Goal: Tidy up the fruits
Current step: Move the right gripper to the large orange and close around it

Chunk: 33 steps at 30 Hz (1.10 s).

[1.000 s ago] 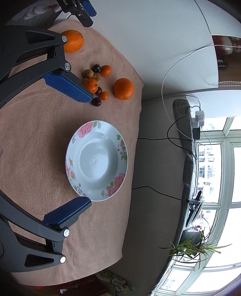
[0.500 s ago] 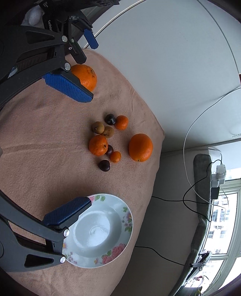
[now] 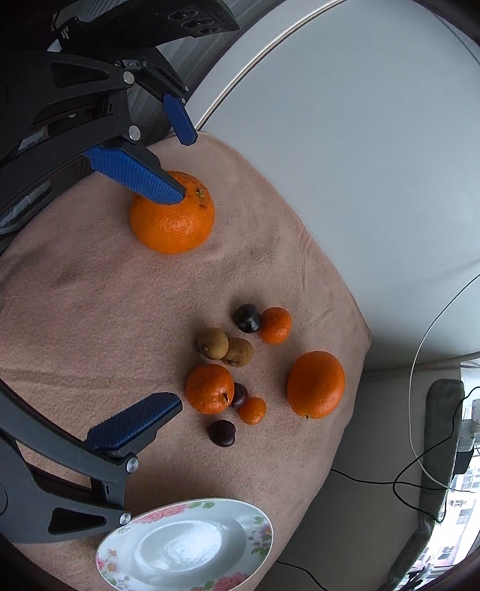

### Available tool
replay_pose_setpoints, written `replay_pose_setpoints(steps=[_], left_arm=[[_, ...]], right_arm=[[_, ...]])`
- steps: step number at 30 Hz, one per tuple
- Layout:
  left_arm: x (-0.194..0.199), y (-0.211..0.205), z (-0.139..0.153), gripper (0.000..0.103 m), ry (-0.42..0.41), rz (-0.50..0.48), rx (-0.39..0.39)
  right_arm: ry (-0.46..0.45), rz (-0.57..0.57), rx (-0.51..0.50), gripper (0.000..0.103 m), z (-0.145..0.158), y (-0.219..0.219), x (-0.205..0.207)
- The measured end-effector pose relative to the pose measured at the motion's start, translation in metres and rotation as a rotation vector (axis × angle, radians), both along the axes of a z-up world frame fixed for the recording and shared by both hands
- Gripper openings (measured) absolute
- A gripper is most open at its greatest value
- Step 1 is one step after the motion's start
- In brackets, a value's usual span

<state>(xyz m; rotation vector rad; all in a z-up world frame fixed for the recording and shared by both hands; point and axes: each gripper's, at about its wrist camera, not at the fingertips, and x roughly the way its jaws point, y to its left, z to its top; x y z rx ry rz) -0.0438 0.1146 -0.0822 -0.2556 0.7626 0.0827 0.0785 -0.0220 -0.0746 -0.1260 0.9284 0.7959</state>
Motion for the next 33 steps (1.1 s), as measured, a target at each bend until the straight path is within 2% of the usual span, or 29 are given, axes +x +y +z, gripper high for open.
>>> replay_pose_setpoints(steps=[10,22,33], left_arm=[[0.002,0.001,-0.011,0.089,0.017,-0.013,-0.023],[0.011,0.011,-0.027,0.084,0.041,-0.045,-0.138],[0.017,0.014,-0.031,0.079,0.049,-0.078,-0.203]], right_arm=[[0.054,0.076,-0.007,0.103,-0.014,0.025,-0.001],[0.114,0.134,-0.02,0.103,-0.034,0.047,0.001],[0.175,0.187,0.003,0.098,-0.042,0.059,0.004]])
